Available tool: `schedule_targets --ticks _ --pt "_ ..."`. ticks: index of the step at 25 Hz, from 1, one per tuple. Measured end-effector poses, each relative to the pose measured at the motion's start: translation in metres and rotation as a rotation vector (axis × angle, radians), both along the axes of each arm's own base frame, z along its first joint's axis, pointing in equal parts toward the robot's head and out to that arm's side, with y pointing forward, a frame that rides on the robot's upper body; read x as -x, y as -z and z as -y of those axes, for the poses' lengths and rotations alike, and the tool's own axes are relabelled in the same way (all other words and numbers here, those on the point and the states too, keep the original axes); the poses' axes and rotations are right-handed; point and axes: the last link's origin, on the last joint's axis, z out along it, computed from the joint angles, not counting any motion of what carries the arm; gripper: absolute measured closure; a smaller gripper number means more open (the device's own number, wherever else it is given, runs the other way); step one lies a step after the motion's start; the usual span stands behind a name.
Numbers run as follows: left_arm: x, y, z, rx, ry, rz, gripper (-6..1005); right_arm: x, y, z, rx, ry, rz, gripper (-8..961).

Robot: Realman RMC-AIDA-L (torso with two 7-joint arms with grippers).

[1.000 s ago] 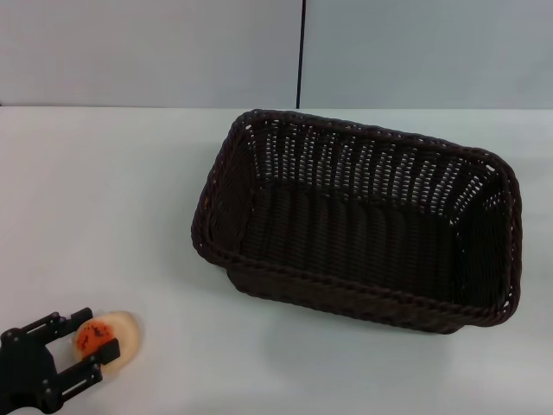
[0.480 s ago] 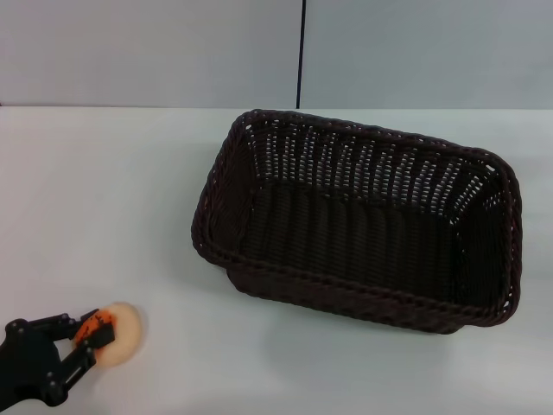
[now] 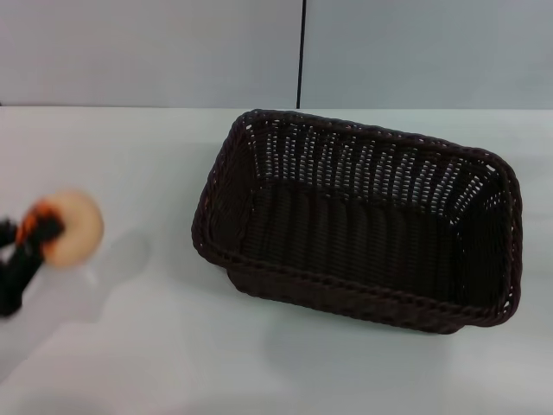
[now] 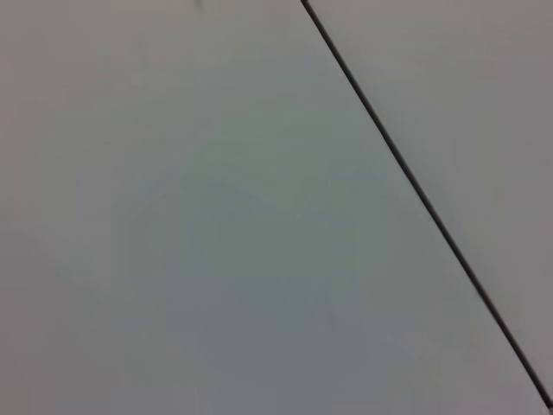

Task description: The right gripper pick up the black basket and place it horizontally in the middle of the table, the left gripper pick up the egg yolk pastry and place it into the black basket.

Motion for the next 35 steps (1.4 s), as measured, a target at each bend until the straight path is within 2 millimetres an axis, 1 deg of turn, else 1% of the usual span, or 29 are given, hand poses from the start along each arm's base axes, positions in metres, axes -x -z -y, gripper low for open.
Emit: schedule_targets --ticks 2,3,4,7,8,9,10,12,13,14,17,18,21,26,30,31,32,33,34,35 --pt "-0.014 0.004 -0.017 -0.016 0.040 0.054 874 -0.001 0.000 0.000 0.001 0.004 -0.001 518" --pt "-0.025 0.009 -0.032 -0.011 0.079 0.080 892 -0.001 0.000 0.000 0.000 0.005 -0.002 518" --pt "-0.025 0.009 -0.032 -0.011 0.079 0.080 899 -0.001 0.000 0.000 0.000 0.005 -0.002 518" --pt "-0.047 0.019 -0.058 0.024 0.147 0.101 919 0.000 0.000 0.000 -0.002 0.001 -0.003 518" --pt "-0.058 0.027 -0.070 0.056 0.176 0.100 926 0.000 0.000 0.001 -0.002 0.002 -0.004 518" --pt "-0.058 0.027 -0.070 0.056 0.176 0.100 922 0.000 0.000 0.001 -0.002 0.002 -0.004 518" --pt "-0.062 0.030 -0.074 0.072 0.185 0.097 919 -0.001 0.001 0.001 -0.001 0.003 -0.005 518" --pt "-0.070 0.040 -0.083 0.113 0.197 0.079 912 -0.001 0.002 0.002 0.001 0.006 -0.008 519" --pt "-0.075 0.051 -0.089 0.150 0.195 0.061 908 -0.002 0.003 0.003 0.003 0.010 -0.013 519" --pt "-0.075 0.051 -0.089 0.150 0.195 0.061 905 -0.002 0.003 0.003 0.003 0.010 -0.013 519" --pt "-0.081 0.065 -0.096 0.207 0.187 0.033 894 -0.002 0.005 0.003 0.005 0.012 -0.021 519" --pt "-0.084 0.075 -0.099 0.243 0.183 0.011 890 -0.002 0.005 0.003 0.006 0.011 -0.022 519" --pt "-0.086 0.081 -0.100 0.259 0.176 0.000 880 -0.001 0.006 0.002 0.007 0.007 -0.024 518" --pt "-0.087 0.083 -0.101 0.264 0.177 0.000 862 0.002 0.007 -0.001 0.010 -0.001 -0.027 519" --pt "-0.086 0.078 -0.099 0.237 0.184 0.017 676 0.002 0.007 -0.002 0.010 -0.001 -0.028 519" --pt "-0.084 0.072 -0.098 0.196 0.181 0.036 629 0.002 0.006 -0.002 0.009 0.001 -0.028 518" --pt "-0.084 0.072 -0.098 0.196 0.181 0.036 527 0.002 0.006 -0.002 0.009 0.001 -0.028 518" --pt "-0.081 0.062 -0.096 0.124 0.176 0.064 424 0.001 0.006 -0.002 0.005 0.005 -0.031 518" --pt "-0.081 0.062 -0.096 0.124 0.176 0.064 400 0.001 0.006 -0.002 0.005 0.005 -0.031 518" --pt "-0.077 0.056 -0.094 0.073 0.166 0.077 376 0.001 0.005 -0.002 -0.001 0.008 -0.033 518"
